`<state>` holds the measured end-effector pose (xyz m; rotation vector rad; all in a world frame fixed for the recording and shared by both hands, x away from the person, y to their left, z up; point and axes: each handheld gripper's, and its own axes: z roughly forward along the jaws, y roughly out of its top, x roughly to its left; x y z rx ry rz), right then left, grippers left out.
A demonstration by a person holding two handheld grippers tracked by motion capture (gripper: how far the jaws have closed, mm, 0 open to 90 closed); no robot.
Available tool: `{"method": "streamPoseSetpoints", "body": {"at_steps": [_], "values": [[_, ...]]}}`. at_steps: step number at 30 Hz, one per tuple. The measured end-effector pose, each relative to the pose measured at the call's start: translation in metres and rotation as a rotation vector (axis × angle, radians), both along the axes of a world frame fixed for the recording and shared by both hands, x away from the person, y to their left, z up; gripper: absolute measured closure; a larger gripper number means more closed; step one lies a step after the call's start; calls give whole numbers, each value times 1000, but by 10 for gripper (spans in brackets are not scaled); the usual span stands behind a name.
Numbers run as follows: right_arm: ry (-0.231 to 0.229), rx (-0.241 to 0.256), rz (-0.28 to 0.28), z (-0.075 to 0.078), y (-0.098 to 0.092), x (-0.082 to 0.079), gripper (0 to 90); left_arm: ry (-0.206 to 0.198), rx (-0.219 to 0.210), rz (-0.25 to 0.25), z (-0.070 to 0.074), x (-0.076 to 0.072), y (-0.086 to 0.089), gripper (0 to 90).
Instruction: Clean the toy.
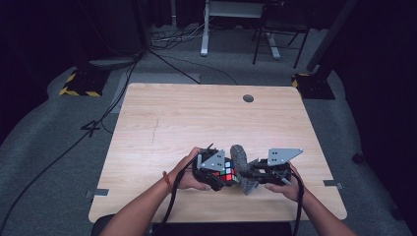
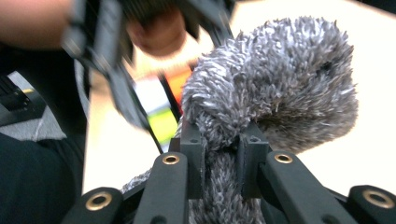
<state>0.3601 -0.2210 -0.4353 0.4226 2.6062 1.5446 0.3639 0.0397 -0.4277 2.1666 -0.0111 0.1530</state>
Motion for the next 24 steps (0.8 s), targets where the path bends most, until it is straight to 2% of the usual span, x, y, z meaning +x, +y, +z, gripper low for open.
{"method": "streamPoseSetpoints", "body": {"at_steps": [2, 6, 8, 9, 11, 12, 15, 17, 19, 20, 22, 24], "values": [[26, -1, -2, -5, -3, 2, 770, -5, -15, 7, 3, 1, 3, 336], [42, -32, -6, -15, -3, 3, 769, -1, -52, 19, 9, 3, 9, 337], [40, -8, 9, -16, -2, 1, 769, -12, -54, 26, 10, 3, 10, 337], [30, 9, 21, -13, -1, -1, 769, -4, -62, 24, 10, 3, 12, 337], [4, 0, 26, -8, 1, -3, 769, 8, -81, 22, 12, 4, 14, 337], [-2, 14, 24, -7, 0, -4, 769, 4, -89, 25, 13, 5, 15, 336], [12, 47, 26, -5, -2, -2, 768, -2, -90, 26, 14, 5, 16, 337], [14, 37, 20, -5, -2, -1, 769, 6, -103, 22, 14, 5, 16, 337], [29, 0, 2, -9, -2, 3, 768, 6, -115, 15, 15, 5, 16, 337], [50, -1, 0, -12, -2, 4, 768, 6, -123, 16, 16, 4, 15, 337], [67, -12, 17, -18, 1, 5, 768, 11, -127, 14, 16, 3, 15, 337], [69, 9, 45, -16, 3, 3, 768, 8, -130, 9, 15, 4, 14, 337]]}}
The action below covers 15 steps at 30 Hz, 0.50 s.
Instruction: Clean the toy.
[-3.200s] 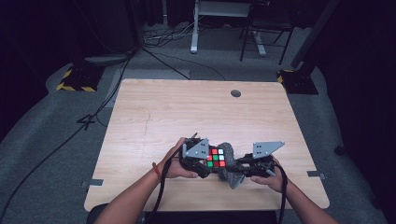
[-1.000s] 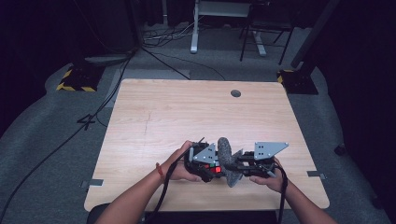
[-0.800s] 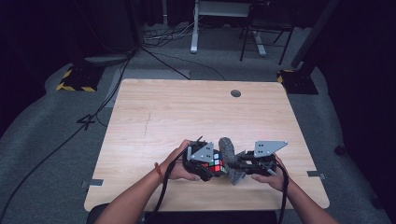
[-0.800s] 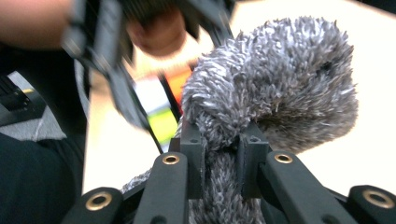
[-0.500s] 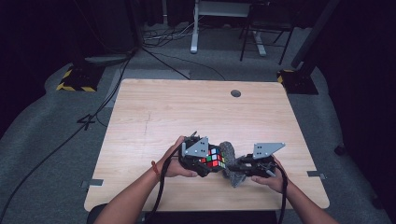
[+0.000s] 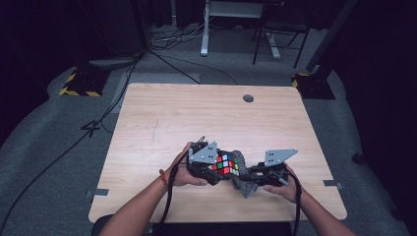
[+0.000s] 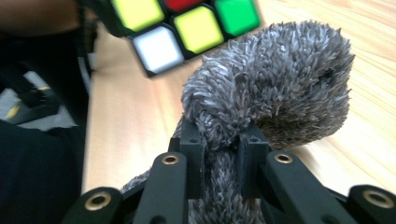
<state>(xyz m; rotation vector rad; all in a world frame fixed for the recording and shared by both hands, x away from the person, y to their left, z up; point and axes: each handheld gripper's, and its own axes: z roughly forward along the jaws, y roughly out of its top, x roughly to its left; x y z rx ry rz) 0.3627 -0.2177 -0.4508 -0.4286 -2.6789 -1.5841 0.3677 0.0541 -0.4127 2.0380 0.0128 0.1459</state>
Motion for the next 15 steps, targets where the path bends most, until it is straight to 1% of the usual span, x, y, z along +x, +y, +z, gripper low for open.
{"method": "streamPoseSetpoints", "body": {"at_steps": [1, 2, 3, 5, 6, 7, 9, 12, 14, 15], "values": [[-9, 8, 5, 2, 1, -2, 767, 5, -7, 0, 0, 0, 0, 336], [-12, 20, 4, 3, 0, -2, 767, 15, -24, 1, 0, 1, 2, 336], [-9, 46, -1, 3, -1, -2, 767, 24, -32, 2, 0, 2, 2, 335], [0, 81, -4, 4, -4, -2, 768, 28, -40, 5, 0, 3, 4, 333], [-2, 87, -6, 5, -5, -2, 768, 34, -49, 7, 0, 3, 5, 332], [-5, 101, -8, 6, -6, -2, 768, 33, -51, 6, 0, 4, 6, 332], [-8, 132, -8, 9, -8, -2, 768, 46, -62, 7, 1, 5, 7, 331], [-22, 149, -10, 10, -10, -2, 769, 55, -58, 17, 0, 5, 7, 331], [-29, 159, -11, 12, -12, -2, 769, 69, -60, 14, 0, 6, 7, 331], [-33, 171, -11, 13, -13, -2, 769, 70, -58, 13, 0, 7, 7, 331]]}}
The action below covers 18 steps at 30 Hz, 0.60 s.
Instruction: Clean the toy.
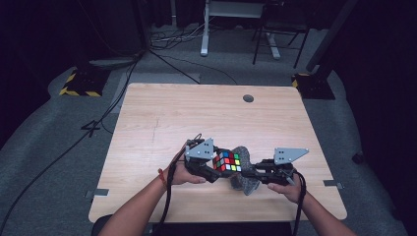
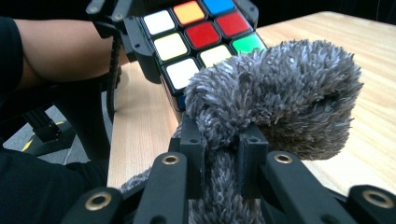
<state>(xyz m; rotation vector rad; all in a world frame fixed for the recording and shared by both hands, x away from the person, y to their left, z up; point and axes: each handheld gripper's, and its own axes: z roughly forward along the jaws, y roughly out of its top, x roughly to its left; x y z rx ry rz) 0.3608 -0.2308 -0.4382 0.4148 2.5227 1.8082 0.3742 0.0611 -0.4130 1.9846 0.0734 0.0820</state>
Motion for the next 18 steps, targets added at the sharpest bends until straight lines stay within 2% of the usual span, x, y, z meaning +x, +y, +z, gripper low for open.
{"method": "streamPoseSetpoints", "body": {"at_steps": [4, 6, 8, 11, 13, 15, 18], "values": [[-13, 13, 1, 2, -2, 0, 770, 16, 18, -2, -2, 0, -1, 331], [-19, 2, -4, 4, -2, 0, 771, 21, 24, -5, -3, 1, -2, 331], [-27, -6, -16, 4, -2, -1, 773, 8, 42, 0, -3, 0, -4, 332], [-26, -25, -31, 5, -1, 1, 777, -12, 28, 2, -1, -1, -5, 335], [-25, -66, -41, 4, 2, 2, 777, -27, 22, -8, 1, -4, -7, 336], [-11, -92, -32, 1, 4, 2, 777, -35, 22, -11, 3, -6, -8, 336], [5, -170, 1, -6, 12, 1, 776, -34, 7, -17, 4, -6, -8, 336]]}}
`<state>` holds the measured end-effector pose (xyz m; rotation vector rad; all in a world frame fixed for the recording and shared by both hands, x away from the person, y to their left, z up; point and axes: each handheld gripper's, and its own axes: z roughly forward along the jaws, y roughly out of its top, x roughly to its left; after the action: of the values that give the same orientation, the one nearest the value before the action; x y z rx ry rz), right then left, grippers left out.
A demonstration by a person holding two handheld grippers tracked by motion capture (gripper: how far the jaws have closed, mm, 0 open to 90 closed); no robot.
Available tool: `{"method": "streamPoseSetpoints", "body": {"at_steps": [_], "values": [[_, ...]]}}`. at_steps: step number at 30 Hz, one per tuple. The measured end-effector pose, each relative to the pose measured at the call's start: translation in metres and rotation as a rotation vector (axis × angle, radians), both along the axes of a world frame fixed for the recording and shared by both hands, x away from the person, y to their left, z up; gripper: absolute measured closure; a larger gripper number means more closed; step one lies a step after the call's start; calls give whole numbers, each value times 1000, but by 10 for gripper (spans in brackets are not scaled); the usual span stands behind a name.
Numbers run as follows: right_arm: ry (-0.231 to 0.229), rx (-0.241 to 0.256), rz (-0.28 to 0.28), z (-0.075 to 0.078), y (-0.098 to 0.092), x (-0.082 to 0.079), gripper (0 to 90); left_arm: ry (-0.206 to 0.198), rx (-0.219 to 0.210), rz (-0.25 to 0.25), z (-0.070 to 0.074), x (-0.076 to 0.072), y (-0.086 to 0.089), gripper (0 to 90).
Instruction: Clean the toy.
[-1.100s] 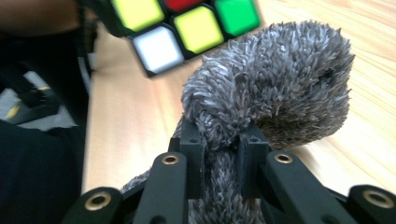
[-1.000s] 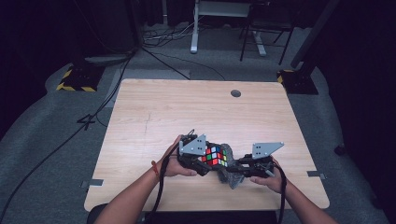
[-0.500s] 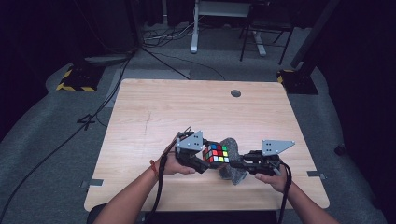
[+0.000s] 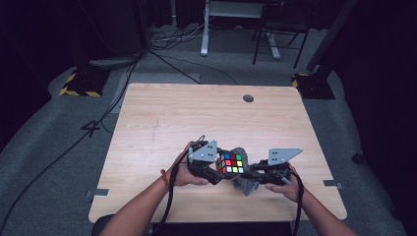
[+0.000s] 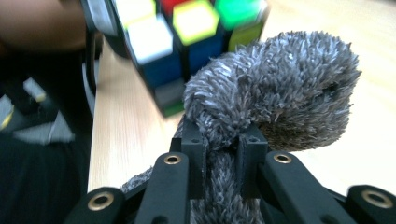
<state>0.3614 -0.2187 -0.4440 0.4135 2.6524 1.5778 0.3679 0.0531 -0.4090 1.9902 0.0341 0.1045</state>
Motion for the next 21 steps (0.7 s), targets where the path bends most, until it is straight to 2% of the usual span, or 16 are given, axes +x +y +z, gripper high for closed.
{"method": "streamPoseSetpoints", "body": {"at_steps": [2, 5, 8, 10, 11, 13, 15, 17, 21], "values": [[1, -51, 16, -4, 5, -1, 775, -14, 13, 10, 0, -1, -1, 336], [-4, -57, 36, -6, 8, -3, 773, -28, 33, 10, -3, 1, -1, 337], [-9, 6, 40, 1, -2, -3, 772, -21, 43, 21, -8, 5, 2, 337], [-12, 72, 16, 8, -11, -1, 772, -19, 47, 20, -11, 6, 2, 337], [-19, 85, 2, 11, -14, 0, 772, -23, 56, 17, -12, 5, 1, 336], [-50, 76, -44, 14, -15, 1, 772, -34, 68, 7, -13, 3, -3, 336], [-46, 66, -74, 14, -14, 4, 772, -32, 69, -5, -12, 0, -5, 337], [-42, 44, -82, 10, -13, 6, 772, -36, 63, -16, -11, -2, -6, 337], [-17, 5, -48, 0, -6, 5, 772, -40, 51, -22, -8, -5, -7, 337]]}}
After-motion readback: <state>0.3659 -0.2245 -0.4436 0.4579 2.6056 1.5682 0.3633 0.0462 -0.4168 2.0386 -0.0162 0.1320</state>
